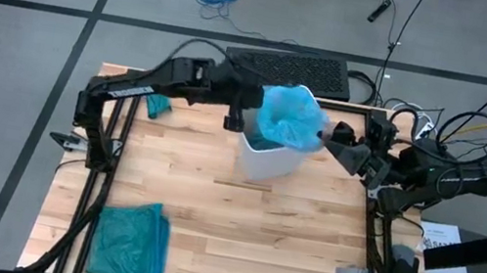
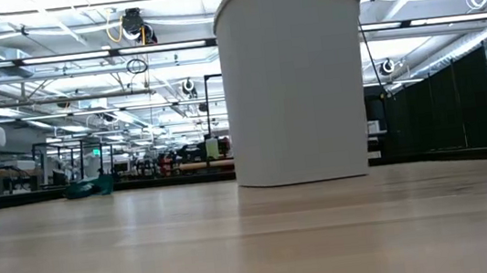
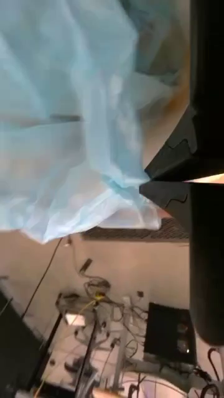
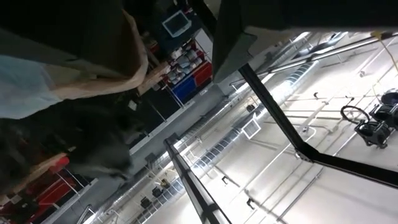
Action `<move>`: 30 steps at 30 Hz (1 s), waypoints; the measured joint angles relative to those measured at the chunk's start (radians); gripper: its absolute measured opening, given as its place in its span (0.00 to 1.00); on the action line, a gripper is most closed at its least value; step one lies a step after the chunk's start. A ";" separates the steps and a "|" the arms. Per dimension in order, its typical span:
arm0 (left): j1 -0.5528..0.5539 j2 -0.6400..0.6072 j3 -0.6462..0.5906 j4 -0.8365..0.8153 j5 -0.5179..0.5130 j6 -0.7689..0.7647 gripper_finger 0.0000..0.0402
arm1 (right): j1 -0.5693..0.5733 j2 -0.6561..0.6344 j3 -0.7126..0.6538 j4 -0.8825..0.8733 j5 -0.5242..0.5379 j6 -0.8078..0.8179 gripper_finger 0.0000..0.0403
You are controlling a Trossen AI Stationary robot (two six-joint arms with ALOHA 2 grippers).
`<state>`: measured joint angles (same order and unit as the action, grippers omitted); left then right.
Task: Place trash/remove bag and relplace
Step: Remove the blue trash bag from the white trash bin
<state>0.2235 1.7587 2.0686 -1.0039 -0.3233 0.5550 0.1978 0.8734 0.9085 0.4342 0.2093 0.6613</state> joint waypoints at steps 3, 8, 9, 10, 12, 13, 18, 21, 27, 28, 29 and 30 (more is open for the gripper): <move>-0.004 -0.007 0.051 0.004 0.001 -0.006 0.00 | 0.000 0.000 0.000 -0.011 0.000 0.009 0.44; -0.006 -0.022 0.130 0.001 0.117 -0.070 0.00 | 0.000 0.001 0.000 -0.022 0.000 0.019 0.44; -0.006 -0.026 0.140 0.003 0.160 -0.084 0.00 | 0.000 0.000 0.000 -0.023 0.000 0.018 0.44; -0.007 -0.028 0.147 0.014 0.210 -0.102 0.00 | 0.000 0.000 0.000 -0.026 0.001 0.018 0.44; -0.008 -0.030 0.156 0.050 0.296 -0.133 0.00 | -0.003 0.000 0.000 -0.030 0.001 0.018 0.44; -0.011 -0.031 0.161 0.062 0.324 -0.146 0.00 | -0.007 0.000 0.000 -0.030 0.001 0.018 0.44; -0.027 -0.034 0.187 0.131 0.436 -0.157 0.00 | -0.020 0.000 0.000 -0.031 0.002 0.019 0.44; -0.033 -0.036 0.195 0.128 0.441 -0.157 0.00 | -0.021 0.000 0.000 -0.031 0.001 0.019 0.44; -0.031 -0.034 0.195 0.071 0.374 -0.157 0.00 | -0.021 0.000 0.000 -0.053 0.001 0.042 0.44; -0.031 -0.034 0.195 0.071 0.374 -0.157 0.00 | -0.021 0.000 0.000 -0.067 0.001 0.044 0.44; -0.032 -0.034 0.195 0.072 0.378 -0.156 0.00 | -0.024 0.000 0.000 -0.084 0.003 0.053 0.44; -0.032 -0.034 0.195 0.076 0.395 -0.156 0.00 | -0.032 0.000 0.000 -0.104 0.005 0.067 0.44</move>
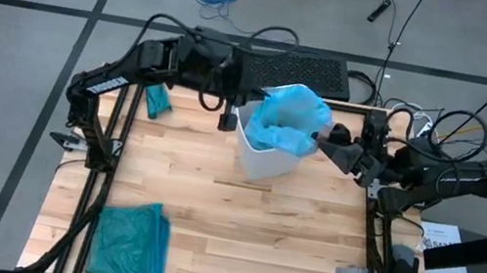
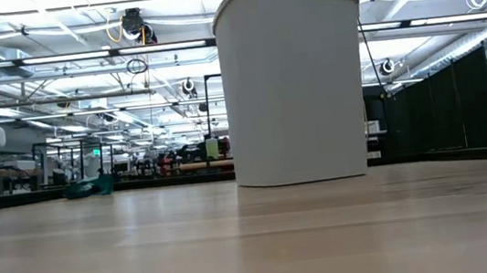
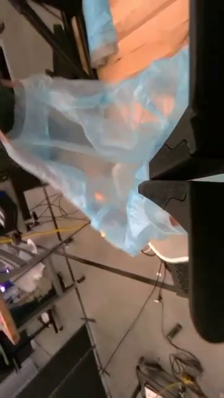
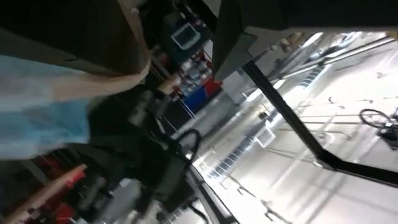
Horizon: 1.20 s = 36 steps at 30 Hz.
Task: Place trash/remove bag and relplace
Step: Remove the blue trash bag from the white trash bin
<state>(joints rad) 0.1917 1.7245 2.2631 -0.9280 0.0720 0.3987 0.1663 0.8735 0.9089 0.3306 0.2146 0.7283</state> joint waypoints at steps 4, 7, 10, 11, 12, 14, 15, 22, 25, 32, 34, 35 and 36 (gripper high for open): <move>-0.006 0.000 0.000 0.041 0.150 -0.007 0.00 | -0.040 0.009 0.000 -0.043 -0.004 0.048 0.44; -0.022 0.014 0.000 0.055 0.184 -0.008 0.00 | -0.068 0.019 0.000 -0.030 -0.013 0.064 0.44; -0.038 0.033 -0.001 0.051 0.214 -0.001 0.00 | -0.097 0.027 0.000 -0.020 -0.048 0.086 0.44; -0.040 0.039 -0.001 0.053 0.244 -0.001 0.00 | -0.106 0.034 0.000 -0.019 -0.058 0.095 0.44; -0.043 0.042 -0.001 0.055 0.272 -0.001 0.00 | -0.115 0.041 0.000 -0.018 -0.063 0.100 0.44; -0.046 0.048 -0.001 0.056 0.284 -0.001 0.00 | -0.130 0.055 0.000 -0.017 -0.080 0.109 0.44; -0.047 0.049 -0.001 0.056 0.267 -0.001 0.00 | -0.138 0.061 0.000 -0.017 -0.090 0.116 0.44; -0.045 0.052 -0.001 0.061 0.198 0.007 0.00 | -0.149 0.105 0.000 -0.022 -0.118 0.157 0.44; -0.050 0.052 -0.001 0.060 0.183 0.009 0.00 | -0.164 0.131 0.000 -0.021 -0.162 0.197 0.44; -0.063 0.052 -0.001 0.054 0.198 0.012 0.00 | -0.222 0.178 0.000 0.054 -0.162 0.224 0.44; -0.069 0.052 -0.001 0.048 0.226 0.018 0.00 | -0.242 0.187 0.000 0.083 -0.162 0.228 0.44; -0.070 0.052 -0.001 0.047 0.226 0.018 0.00 | -0.249 0.190 0.000 0.101 -0.162 0.230 0.44; -0.071 0.052 -0.001 0.045 0.226 0.018 0.00 | -0.257 0.191 0.000 0.121 -0.170 0.232 0.43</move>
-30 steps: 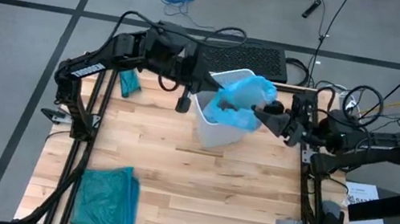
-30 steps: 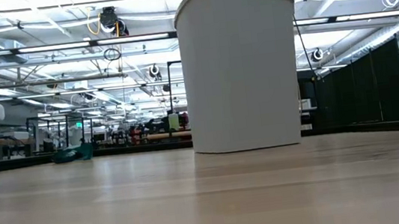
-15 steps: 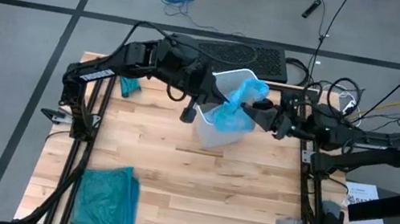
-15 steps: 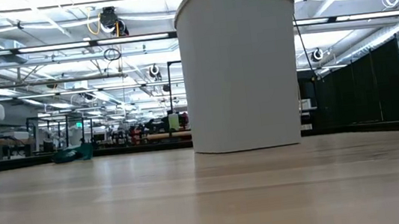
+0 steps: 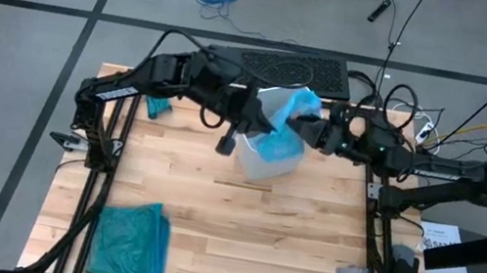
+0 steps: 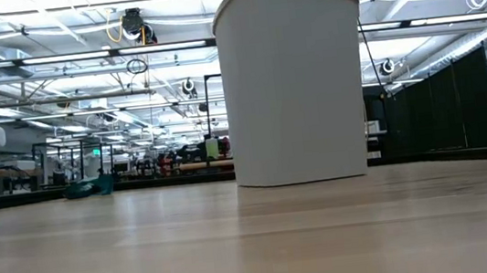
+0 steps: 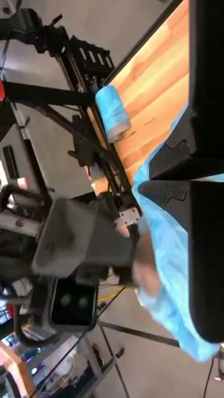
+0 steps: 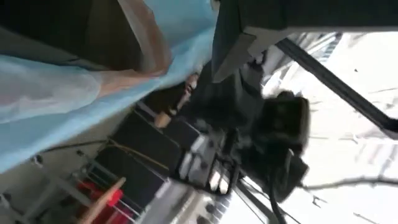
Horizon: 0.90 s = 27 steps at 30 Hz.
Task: Place trash/remove bag and relplace
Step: Remove the blue trash bag from the white trash bin
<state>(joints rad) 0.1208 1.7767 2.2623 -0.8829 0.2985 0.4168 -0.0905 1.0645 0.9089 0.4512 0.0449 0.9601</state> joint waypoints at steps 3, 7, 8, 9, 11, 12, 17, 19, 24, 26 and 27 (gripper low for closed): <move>-0.002 0.000 0.000 -0.008 -0.001 0.001 0.00 | -0.025 -0.002 0.000 0.012 -0.056 0.024 0.38; -0.002 0.000 0.000 -0.005 -0.014 0.012 0.00 | -0.033 0.003 0.000 0.000 -0.100 0.027 0.20; -0.001 0.000 0.000 -0.005 -0.016 0.012 0.00 | -0.033 0.003 0.000 -0.001 -0.101 0.026 0.15; -0.001 0.000 0.000 -0.004 -0.016 0.012 0.00 | -0.033 0.003 0.000 -0.001 -0.104 0.022 0.09; -0.001 0.000 0.000 -0.001 -0.016 0.014 0.00 | -0.033 0.003 0.000 -0.001 -0.104 0.004 0.02; -0.001 0.000 0.000 0.000 -0.016 0.014 0.00 | -0.033 0.003 0.000 -0.002 -0.104 0.003 0.02; -0.001 0.000 0.000 0.001 -0.017 0.014 0.00 | -0.033 0.003 0.000 -0.009 -0.103 -0.001 0.01; -0.001 0.000 0.000 0.001 -0.020 0.014 0.00 | -0.033 0.003 0.000 -0.011 -0.103 -0.002 0.00; -0.001 -0.011 0.000 -0.043 -0.100 0.018 0.00 | -0.033 0.003 0.000 -0.010 -0.104 -0.004 0.00; 0.003 -0.015 0.000 -0.099 -0.141 0.037 0.00 | -0.033 0.003 0.000 -0.002 -0.116 -0.007 0.00; 0.004 -0.015 0.000 -0.128 -0.152 0.043 0.00 | -0.033 0.003 0.000 0.002 -0.123 -0.007 0.00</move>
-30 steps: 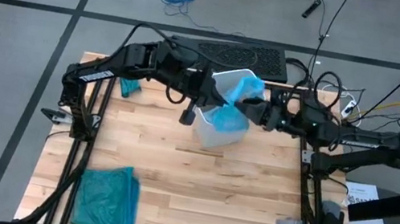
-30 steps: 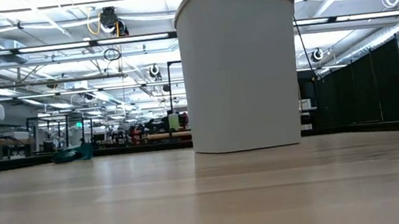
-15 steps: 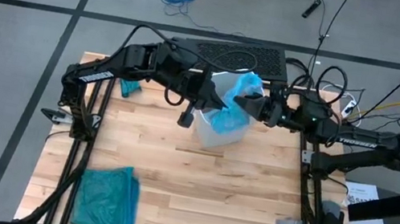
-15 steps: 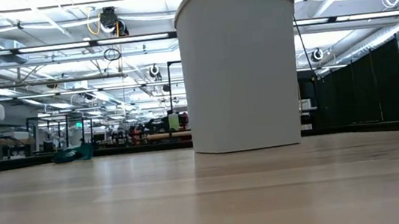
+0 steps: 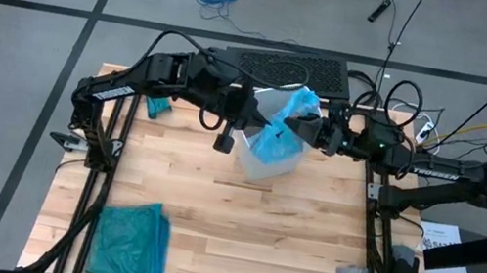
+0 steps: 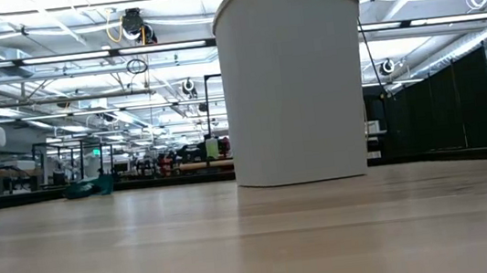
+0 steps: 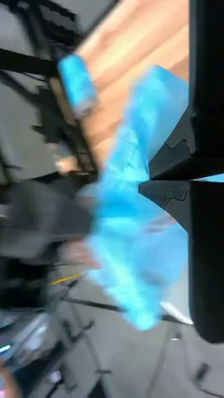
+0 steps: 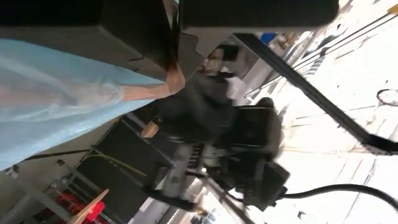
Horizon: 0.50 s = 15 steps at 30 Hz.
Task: Place trash/remove bag and relplace
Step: Remove the blue trash bag from the white trash bin
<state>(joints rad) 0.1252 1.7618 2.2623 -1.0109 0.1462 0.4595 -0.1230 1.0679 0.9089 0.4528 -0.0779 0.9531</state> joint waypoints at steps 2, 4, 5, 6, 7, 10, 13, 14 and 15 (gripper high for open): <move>0.005 0.000 0.000 -0.035 -0.010 0.000 0.03 | 0.000 0.000 0.000 0.001 -0.003 0.000 0.00; 0.008 0.000 0.000 -0.058 -0.014 -0.005 0.08 | 0.000 0.000 0.000 0.000 -0.004 0.000 0.00; 0.010 0.000 0.000 -0.061 -0.014 -0.006 0.11 | 0.000 0.000 0.000 0.001 -0.006 0.000 0.00; 0.012 0.000 0.000 -0.061 -0.014 -0.007 0.14 | 0.000 0.000 0.000 0.001 -0.007 0.000 0.00; 0.013 0.000 0.000 -0.062 -0.014 -0.008 0.17 | 0.000 0.000 0.000 0.000 -0.007 0.000 0.00; 0.025 -0.003 0.000 -0.062 -0.014 -0.026 0.27 | 0.000 0.000 0.000 0.003 -0.017 0.000 0.00; 0.043 -0.007 0.000 -0.069 -0.020 -0.036 0.34 | 0.000 0.000 0.000 0.010 -0.026 0.000 0.00; 0.048 -0.007 0.000 -0.071 -0.024 -0.039 0.36 | 0.000 0.000 0.000 0.011 -0.026 0.000 0.00; 0.053 -0.007 0.000 -0.073 -0.025 -0.049 0.38 | 0.000 0.000 0.000 0.011 -0.026 0.000 0.00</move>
<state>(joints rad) 0.1781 1.7550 2.2623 -1.0836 0.1213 0.4102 -0.1226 1.0679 0.9089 0.4641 -0.1044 0.9527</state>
